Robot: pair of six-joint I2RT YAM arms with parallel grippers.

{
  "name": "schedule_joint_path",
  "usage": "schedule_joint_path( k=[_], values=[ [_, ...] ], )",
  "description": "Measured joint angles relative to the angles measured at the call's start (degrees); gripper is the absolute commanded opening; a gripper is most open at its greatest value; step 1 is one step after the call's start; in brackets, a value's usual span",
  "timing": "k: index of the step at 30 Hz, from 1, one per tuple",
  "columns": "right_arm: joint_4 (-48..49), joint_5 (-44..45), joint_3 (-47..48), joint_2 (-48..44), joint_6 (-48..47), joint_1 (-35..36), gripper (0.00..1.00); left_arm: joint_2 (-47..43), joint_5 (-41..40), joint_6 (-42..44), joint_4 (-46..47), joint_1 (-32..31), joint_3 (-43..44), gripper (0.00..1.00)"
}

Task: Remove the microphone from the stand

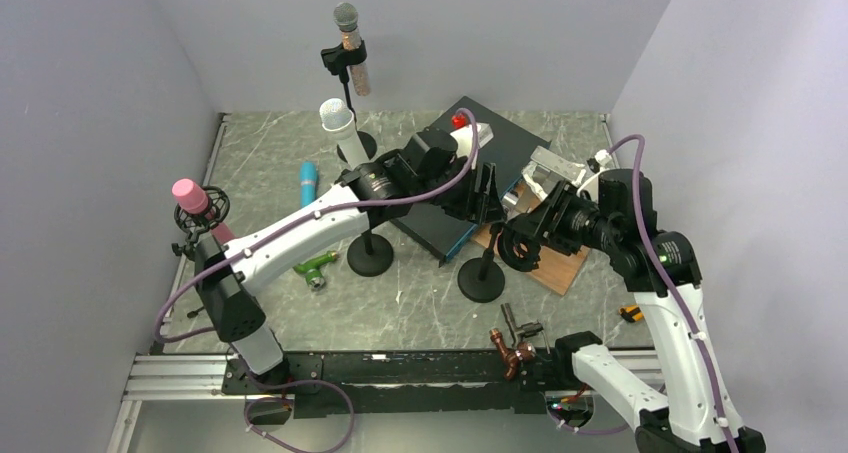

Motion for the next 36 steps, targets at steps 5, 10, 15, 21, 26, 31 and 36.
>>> schedule_joint_path(
  k=[5, 10, 15, 21, 26, 31, 36],
  values=[
    [2.08, -0.74, -0.9, 1.29, -0.44, 0.0, 0.36, 2.56, 2.43, -0.7, -0.11, 0.72, 0.42, 0.61],
    [2.67, -1.33, -1.4, 2.05, -1.03, 0.0, 0.3, 2.75, 3.5, -0.66, -0.07, 0.72, 0.35, 0.51],
    [4.22, -1.99, -3.52, 1.38, -1.62, -0.02, 0.25, 2.69, 4.76, -1.29, 2.16, 0.76, -1.64, 0.41],
    [5.92, -2.51, -6.32, -0.61, -1.9, -0.02, 0.24, 1.36, 6.54, -2.84, 6.82, 0.81, -5.88, 0.36],
    [5.7, -2.21, -8.59, -1.7, -2.16, -0.02, 0.24, 1.16, 8.11, -4.46, 11.89, 1.09, -10.16, 0.36],
    [5.66, -1.33, -12.26, -1.38, -3.04, 0.02, 0.25, 2.71, 8.66, -4.79, 15.13, 1.09, -13.92, 0.35],
    [5.99, -0.42, -15.63, -0.02, -4.2, 0.04, 0.26, 4.81, 8.7, -4.46, 17.38, 1.09, -16.35, 0.39]
  ],
)
